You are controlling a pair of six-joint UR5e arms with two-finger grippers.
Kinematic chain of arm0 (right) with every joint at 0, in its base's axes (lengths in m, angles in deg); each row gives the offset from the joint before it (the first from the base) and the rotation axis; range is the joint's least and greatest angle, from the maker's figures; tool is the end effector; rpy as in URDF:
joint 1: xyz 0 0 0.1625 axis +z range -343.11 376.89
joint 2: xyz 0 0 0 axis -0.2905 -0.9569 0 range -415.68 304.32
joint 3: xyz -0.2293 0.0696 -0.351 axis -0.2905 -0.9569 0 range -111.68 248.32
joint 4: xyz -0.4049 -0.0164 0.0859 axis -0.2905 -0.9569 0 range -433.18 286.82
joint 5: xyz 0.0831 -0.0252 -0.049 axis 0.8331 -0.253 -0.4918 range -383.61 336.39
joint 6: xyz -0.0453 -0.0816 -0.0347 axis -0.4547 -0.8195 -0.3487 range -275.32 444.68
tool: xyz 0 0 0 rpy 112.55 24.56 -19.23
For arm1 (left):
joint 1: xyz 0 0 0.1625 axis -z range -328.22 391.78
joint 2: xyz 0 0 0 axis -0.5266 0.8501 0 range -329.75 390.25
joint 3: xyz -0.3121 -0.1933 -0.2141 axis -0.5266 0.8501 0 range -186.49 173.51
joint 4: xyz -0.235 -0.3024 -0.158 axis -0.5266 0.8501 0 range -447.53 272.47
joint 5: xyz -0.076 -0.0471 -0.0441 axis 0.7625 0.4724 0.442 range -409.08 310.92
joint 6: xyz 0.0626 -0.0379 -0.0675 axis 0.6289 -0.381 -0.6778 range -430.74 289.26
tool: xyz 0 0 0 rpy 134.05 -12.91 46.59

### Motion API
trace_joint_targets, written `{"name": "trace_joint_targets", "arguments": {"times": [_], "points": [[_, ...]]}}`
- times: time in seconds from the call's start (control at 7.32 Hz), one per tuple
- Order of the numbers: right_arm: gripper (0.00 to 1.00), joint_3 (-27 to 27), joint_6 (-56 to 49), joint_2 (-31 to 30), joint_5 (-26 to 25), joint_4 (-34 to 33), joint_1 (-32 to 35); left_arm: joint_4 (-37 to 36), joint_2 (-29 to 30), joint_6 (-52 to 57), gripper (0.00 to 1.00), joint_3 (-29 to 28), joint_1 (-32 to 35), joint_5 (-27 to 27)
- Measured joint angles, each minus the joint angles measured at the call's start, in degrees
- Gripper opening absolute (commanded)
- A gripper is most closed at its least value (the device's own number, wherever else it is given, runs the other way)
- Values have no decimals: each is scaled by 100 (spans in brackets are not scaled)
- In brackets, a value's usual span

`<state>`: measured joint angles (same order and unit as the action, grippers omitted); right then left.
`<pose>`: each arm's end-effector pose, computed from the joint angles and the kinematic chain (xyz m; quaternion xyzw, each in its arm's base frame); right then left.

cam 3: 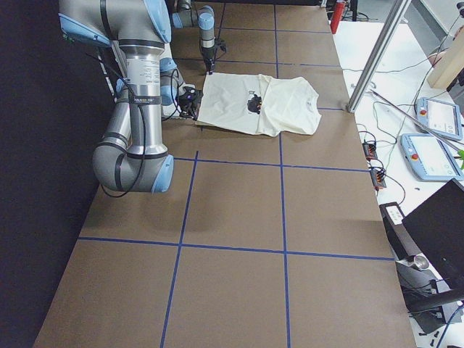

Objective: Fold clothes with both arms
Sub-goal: 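Grasp both hem corners with the left and right grippers, then lift the hem with both grippers and fold it toward the collar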

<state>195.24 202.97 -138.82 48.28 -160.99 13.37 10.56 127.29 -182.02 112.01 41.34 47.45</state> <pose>-0.4805 -0.1350 0.3072 0.0337 -0.4105 0.2551 0.8748 0.4843 -0.2053 0.3591 -0.0905 0.3637 -0.2261 0.8991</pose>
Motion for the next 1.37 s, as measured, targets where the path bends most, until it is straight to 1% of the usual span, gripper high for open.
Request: {"name": "trace_joint_targets", "arguments": {"times": [0.14,0.27,0.41,0.55,0.82,0.96,1.09,1.37], "points": [[0,0,2,0,0,0,0,2,0,1,44,-8,-6,4],[0,0,4,0,0,0,0,6,0,3,37,-19,-11,12],[0,0,2,0,0,0,0,8,-1,9,21,-36,-16,23],[0,0,1,-1,0,0,0,8,0,15,0,-52,-28,29],[0,0,4,-8,0,0,0,9,0,21,0,-53,-45,58],[0,2,2,-8,0,0,-2,3,5,27,0,6,-45,160],[0,22,1,-8,0,4,-5,-18,7,30,0,191,-42,312],[0,222,0,-38,77,15,-40,-59,-127,23,0,616,-89,444]]}}
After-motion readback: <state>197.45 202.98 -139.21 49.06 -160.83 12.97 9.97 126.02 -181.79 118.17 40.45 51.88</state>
